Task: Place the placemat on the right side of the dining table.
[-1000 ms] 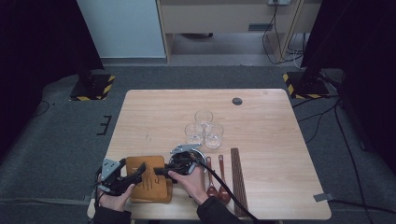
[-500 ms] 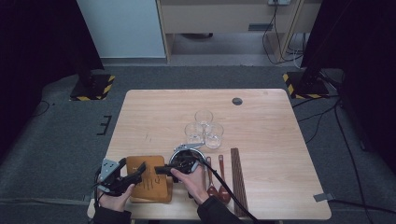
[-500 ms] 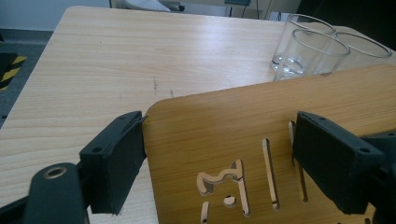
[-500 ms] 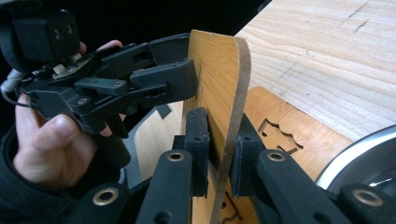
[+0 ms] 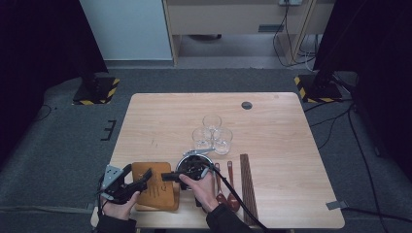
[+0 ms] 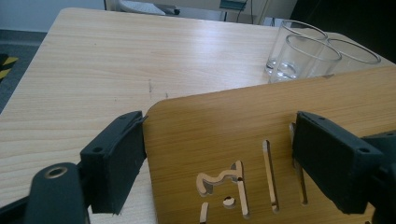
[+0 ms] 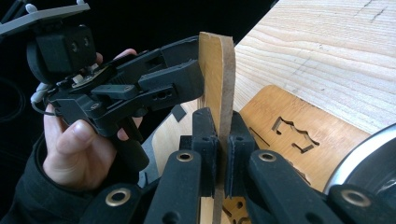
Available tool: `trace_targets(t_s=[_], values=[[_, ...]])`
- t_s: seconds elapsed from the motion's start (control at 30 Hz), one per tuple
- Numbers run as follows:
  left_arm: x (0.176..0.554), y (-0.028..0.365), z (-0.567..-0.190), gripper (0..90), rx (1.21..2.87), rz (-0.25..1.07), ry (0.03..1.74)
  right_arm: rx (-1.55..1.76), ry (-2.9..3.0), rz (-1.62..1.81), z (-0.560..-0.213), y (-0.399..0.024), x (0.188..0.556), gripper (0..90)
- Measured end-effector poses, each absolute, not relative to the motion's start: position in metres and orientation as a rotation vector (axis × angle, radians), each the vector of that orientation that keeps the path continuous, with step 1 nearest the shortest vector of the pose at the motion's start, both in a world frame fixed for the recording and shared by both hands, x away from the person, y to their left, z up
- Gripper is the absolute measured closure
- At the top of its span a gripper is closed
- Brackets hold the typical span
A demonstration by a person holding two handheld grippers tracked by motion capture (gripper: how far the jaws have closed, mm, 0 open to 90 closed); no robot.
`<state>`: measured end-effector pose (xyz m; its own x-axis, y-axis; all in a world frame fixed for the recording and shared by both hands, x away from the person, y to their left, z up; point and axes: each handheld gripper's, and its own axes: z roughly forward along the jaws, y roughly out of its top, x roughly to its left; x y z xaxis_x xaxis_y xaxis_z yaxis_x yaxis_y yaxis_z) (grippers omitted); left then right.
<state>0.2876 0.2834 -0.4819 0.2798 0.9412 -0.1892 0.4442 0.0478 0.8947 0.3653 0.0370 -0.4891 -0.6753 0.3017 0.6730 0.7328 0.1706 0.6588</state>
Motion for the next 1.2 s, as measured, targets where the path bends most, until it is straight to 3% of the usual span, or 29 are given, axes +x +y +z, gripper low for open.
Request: trace_targets(t_s=[1.2], values=[[0.284,0.3,-0.485,16.0,1.474,0.628,1.368,-1.023,-2.026,-1.541,-0.483,0.029,0.369,87.0]])
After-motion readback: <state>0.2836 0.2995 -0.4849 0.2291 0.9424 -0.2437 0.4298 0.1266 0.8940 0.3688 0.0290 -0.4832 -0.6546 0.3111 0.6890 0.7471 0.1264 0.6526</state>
